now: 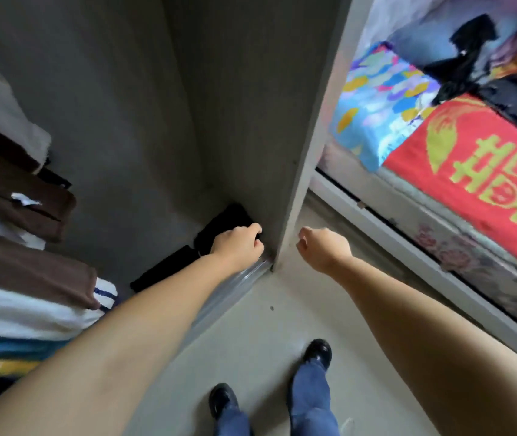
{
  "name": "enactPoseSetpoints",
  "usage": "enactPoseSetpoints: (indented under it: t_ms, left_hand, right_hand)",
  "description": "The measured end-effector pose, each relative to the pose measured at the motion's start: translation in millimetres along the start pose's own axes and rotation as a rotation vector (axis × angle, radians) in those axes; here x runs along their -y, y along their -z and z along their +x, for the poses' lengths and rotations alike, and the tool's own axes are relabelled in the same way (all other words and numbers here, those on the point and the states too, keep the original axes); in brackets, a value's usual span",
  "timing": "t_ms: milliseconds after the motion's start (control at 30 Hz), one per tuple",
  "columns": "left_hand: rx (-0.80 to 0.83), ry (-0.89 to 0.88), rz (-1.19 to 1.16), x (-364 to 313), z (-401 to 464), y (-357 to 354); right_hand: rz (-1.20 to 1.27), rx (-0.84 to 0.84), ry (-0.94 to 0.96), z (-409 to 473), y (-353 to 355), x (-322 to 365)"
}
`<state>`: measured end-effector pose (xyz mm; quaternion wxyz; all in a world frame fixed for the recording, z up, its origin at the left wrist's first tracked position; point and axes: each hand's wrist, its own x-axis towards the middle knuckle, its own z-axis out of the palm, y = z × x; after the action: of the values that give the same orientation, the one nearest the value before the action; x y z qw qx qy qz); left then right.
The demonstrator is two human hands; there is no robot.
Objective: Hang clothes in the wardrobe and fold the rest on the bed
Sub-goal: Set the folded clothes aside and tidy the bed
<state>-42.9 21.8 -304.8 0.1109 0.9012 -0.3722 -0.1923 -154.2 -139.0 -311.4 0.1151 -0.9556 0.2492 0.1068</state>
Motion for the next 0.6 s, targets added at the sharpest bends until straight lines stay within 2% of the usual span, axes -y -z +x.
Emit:
enactPoseSetpoints:
  t_ms: [267, 433, 600]
  left_hand:
    - [0.043, -0.452, 0.179, -197.8, 44.7, -11.5]
    - [0.059, -0.598, 0.275, -345.9, 79.5, -39.7]
    - [0.111, -0.699, 0.288, -456.8, 98.6, -69.1]
  right_hand:
    - [0.035, -0.097, -0.281, -79.1, 44.4, -167.0]
    - [0.05, -0.139, -0.443, -127.8, 70.7, -306.3]
    - [0.044, -0.114, -0.577, -177.6, 86.4, -411.8]
